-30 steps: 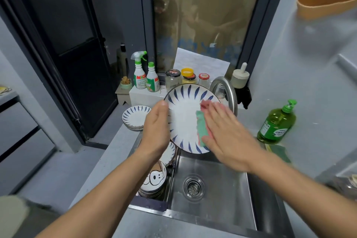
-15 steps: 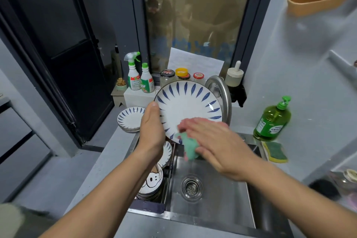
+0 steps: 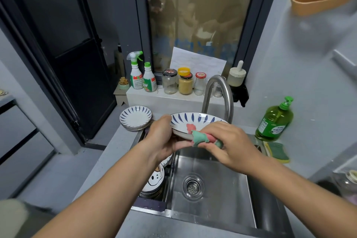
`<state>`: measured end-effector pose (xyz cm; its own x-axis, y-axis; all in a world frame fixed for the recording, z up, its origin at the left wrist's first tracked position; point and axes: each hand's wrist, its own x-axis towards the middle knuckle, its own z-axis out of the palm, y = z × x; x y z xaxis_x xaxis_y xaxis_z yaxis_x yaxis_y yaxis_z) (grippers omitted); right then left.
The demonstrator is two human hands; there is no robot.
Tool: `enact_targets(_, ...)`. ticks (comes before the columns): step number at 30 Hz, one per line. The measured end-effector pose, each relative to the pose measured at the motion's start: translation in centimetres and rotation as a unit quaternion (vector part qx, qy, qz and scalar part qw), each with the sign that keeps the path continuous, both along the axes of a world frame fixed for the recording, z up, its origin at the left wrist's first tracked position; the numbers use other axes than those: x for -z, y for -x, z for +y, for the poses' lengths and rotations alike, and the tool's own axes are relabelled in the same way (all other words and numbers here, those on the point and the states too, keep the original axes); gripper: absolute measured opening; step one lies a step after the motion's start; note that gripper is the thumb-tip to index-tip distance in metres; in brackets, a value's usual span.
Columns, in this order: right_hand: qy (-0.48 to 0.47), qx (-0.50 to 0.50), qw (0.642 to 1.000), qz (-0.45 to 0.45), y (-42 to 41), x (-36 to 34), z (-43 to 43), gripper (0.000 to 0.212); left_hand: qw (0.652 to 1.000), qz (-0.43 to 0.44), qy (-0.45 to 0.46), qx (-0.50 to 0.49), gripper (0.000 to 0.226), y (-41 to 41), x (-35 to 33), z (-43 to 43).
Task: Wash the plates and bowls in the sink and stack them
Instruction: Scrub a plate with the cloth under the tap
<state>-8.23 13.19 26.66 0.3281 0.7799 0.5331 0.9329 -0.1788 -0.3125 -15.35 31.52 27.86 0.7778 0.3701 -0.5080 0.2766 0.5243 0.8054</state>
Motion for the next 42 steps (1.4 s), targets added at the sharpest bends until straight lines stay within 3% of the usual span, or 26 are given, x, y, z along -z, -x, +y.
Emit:
enact_targets(6, -0.06, 0.05, 0.987, 0.137, 0.4, -0.9, 0.0, 0.014, 0.996, 0.021, 0.073, 0.051, 0.042, -0.1, -1.1, 0.1)
enact_targets(8, -0.08, 0.066, 0.97, 0.221, 0.5, -1.1, 0.0, 0.004, 0.994, 0.048, 0.003, 0.101, 0.048, 0.2, -0.8, 0.0)
enact_targets(9, -0.095, 0.074, 0.955, 0.272, 0.4, -1.2, -0.1, 0.008, 0.99, 0.051, -0.052, 0.123, 0.055, 0.4, -0.4, 0.0)
enact_targets(13, -0.192, 0.099, 0.863, 0.456, -1.1, -1.8, -0.7, 0.008, 0.972, -0.072, -0.18, 0.131, 0.059, 1.5, 2.0, 0.9)
enact_targets(16, -0.262, 0.084, 0.754, 0.596, -1.3, -2.4, -0.6, 0.018, 0.964, -0.169, -0.176, 0.107, 0.056, 2.0, 3.5, 1.8)
enact_targets(18, -0.276, 0.079, 0.718, 0.634, -1.3, -2.7, -0.6, 0.018, 0.962, -0.219, -0.143, 0.085, 0.054, 2.2, 3.9, 1.5)
enact_targets(20, -0.28, 0.096, 0.736, 0.609, -1.3, -2.5, -0.3, 0.019, 0.96, -0.242, -0.13, 0.058, 0.057, 2.3, 4.1, 1.0)
enact_targets(21, -0.275, 0.121, 0.773, 0.559, -1.3, -2.3, -0.2, 0.02, 0.959, -0.246, -0.133, 0.047, 0.057, 2.3, 4.0, 0.7)
enact_targets(25, -0.163, 0.134, 0.95, 0.231, -0.6, -2.0, 0.8, 0.03, 0.949, -0.262, -0.163, 0.056, 0.046, 2.1, 3.0, -0.4)
enact_targets(27, -0.056, 0.109, 0.99, 0.075, -0.5, -2.3, 1.5, 0.043, 0.939, -0.286, -0.175, 0.073, 0.044, 2.0, 2.6, -0.7)
enact_targets(29, 0.024, 0.087, 0.996, -0.016, 0.0, -2.5, 2.5, 0.049, 0.929, -0.303, -0.194, 0.088, 0.042, 1.9, 2.3, -0.9)
enact_targets(31, 0.054, 0.057, 0.995, -0.053, -0.2, -2.3, 2.9, 0.049, 0.923, -0.313, -0.203, 0.094, 0.038, 2.2, 2.2, -0.9)
enact_targets(33, 0.046, 0.038, 0.998, -0.025, -0.9, -1.8, 2.2, 0.05, 0.928, -0.303, -0.204, 0.075, 0.037, 2.6, 2.0, -0.5)
enact_targets(38, -0.061, 0.081, 0.975, 0.196, -0.2, 0.9, 0.4, 0.052, 0.946, -0.263, -0.189, 0.002, 0.048, 3.1, 1.8, 1.7)
enact_targets(42, -0.035, 0.085, 0.989, 0.114, 0.2, -1.1, 2.2, 0.057, 0.938, -0.261, -0.219, 0.061, 0.053, 3.1, 1.7, 0.6)
